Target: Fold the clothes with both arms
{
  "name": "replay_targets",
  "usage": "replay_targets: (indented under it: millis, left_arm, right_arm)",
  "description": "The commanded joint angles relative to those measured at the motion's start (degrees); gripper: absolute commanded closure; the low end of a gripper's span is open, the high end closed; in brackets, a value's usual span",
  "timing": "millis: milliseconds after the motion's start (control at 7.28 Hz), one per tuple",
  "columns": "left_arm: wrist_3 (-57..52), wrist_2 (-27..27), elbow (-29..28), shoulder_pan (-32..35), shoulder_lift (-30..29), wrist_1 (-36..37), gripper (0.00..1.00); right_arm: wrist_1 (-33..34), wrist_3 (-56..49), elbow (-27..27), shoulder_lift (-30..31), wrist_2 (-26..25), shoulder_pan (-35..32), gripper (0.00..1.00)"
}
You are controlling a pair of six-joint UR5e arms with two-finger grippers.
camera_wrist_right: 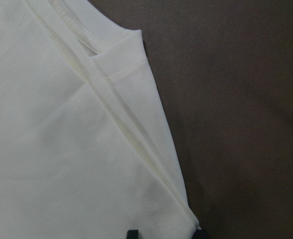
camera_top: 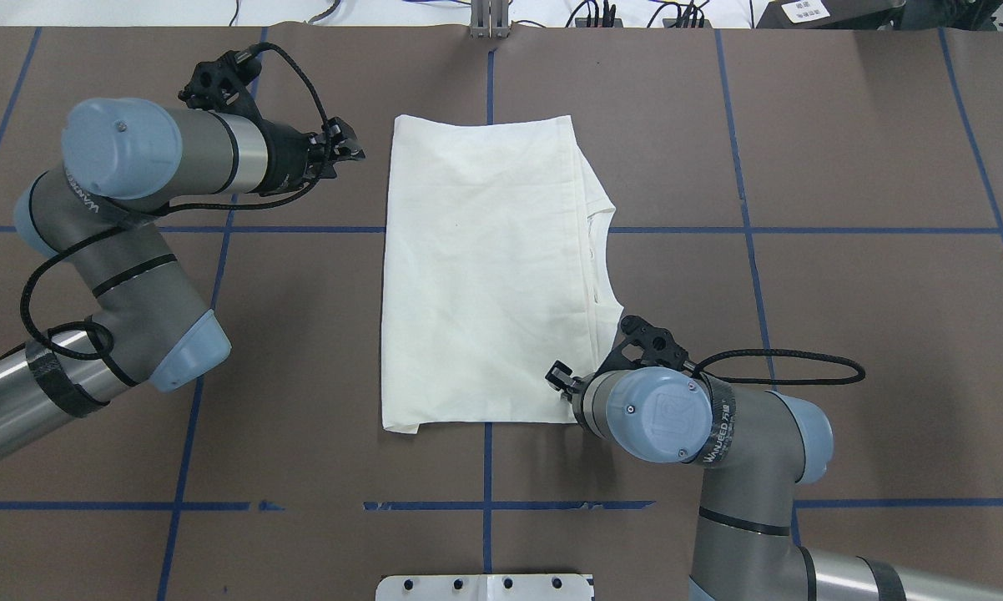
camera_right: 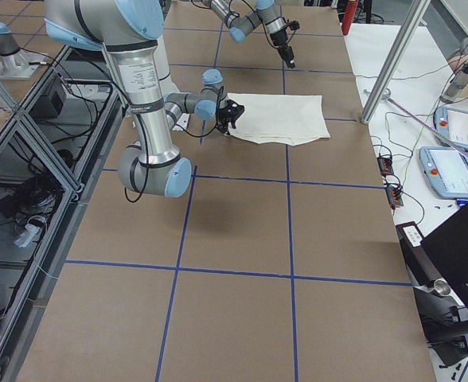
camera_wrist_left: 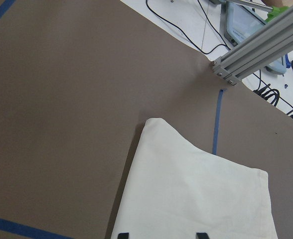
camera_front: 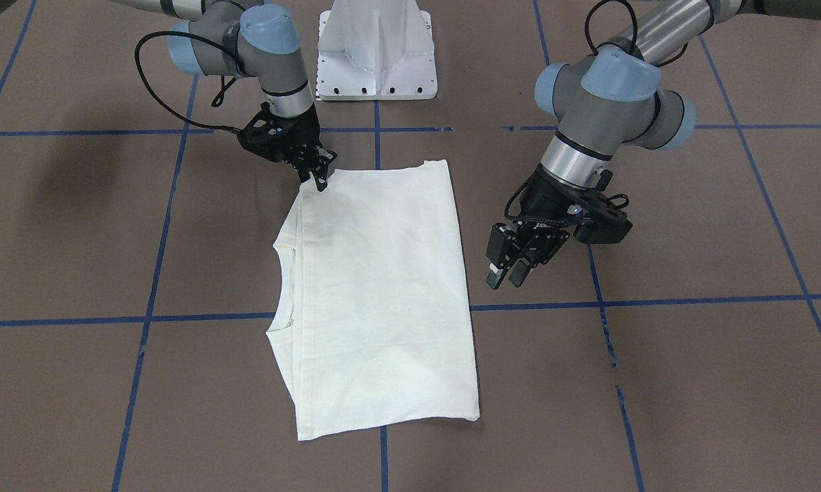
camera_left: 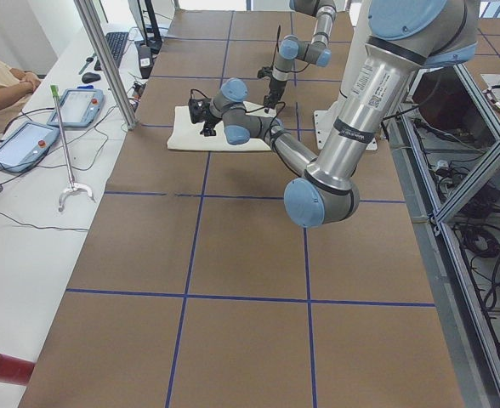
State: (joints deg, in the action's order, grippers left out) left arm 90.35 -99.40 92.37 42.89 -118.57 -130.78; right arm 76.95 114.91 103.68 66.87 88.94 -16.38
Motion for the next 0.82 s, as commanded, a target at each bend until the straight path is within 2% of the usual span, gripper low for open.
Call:
replay_targets:
  millis: [0, 687]
  left_arm:
    - [0.0, 0.0, 0.0, 0.0, 0.0, 0.0, 0.46]
    - [0.1, 0.0, 0.0, -0.1, 0.1, 0.0, 0.46]
  right_arm:
    - [0.0, -0.3, -0.1, 0.1, 0.1, 0.4, 1.0]
    - [0.0, -0.3, 0.5, -0.2, -0.4, 0.5, 1.0]
